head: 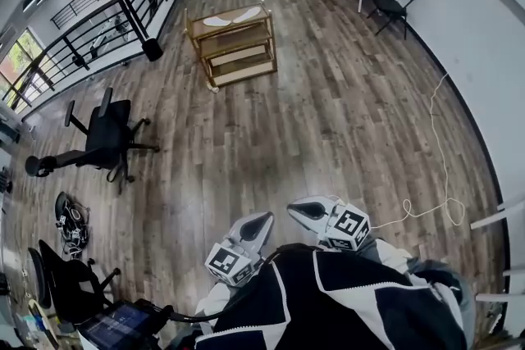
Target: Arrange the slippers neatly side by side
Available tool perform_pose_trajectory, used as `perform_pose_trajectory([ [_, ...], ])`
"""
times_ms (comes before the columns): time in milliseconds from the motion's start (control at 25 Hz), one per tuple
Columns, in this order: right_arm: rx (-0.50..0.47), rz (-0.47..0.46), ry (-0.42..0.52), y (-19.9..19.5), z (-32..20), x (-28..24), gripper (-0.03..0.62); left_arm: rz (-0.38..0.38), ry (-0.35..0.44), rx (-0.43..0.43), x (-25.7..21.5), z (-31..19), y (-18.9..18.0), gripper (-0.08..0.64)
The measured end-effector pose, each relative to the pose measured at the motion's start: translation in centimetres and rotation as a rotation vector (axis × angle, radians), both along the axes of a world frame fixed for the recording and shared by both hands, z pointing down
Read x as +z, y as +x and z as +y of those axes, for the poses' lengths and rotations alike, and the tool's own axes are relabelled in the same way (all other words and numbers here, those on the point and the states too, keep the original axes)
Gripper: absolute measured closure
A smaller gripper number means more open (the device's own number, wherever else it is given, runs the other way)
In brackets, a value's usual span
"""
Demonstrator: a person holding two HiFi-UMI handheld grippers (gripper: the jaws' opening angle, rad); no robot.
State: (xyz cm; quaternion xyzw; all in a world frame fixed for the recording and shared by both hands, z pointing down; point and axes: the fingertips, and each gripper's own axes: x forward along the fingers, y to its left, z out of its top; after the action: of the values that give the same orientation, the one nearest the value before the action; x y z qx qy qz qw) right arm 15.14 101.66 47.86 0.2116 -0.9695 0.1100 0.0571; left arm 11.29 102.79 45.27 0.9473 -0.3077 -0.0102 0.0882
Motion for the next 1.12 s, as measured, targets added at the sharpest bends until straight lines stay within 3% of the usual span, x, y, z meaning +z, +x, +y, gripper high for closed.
perform_pose_trajectory([
  [480,-0.008,-0.001,-0.044,-0.1,-1.3,1.1,0.588,0.017,-0.018,0.018,0.8,-1.6,0.1,0.549],
  [1120,0.111,-0.031,-0.031,-4.1,-11.9,0.5,0.588,-0.022,-0.012,0.142,1.0,-11.7,-3.5,0.549],
])
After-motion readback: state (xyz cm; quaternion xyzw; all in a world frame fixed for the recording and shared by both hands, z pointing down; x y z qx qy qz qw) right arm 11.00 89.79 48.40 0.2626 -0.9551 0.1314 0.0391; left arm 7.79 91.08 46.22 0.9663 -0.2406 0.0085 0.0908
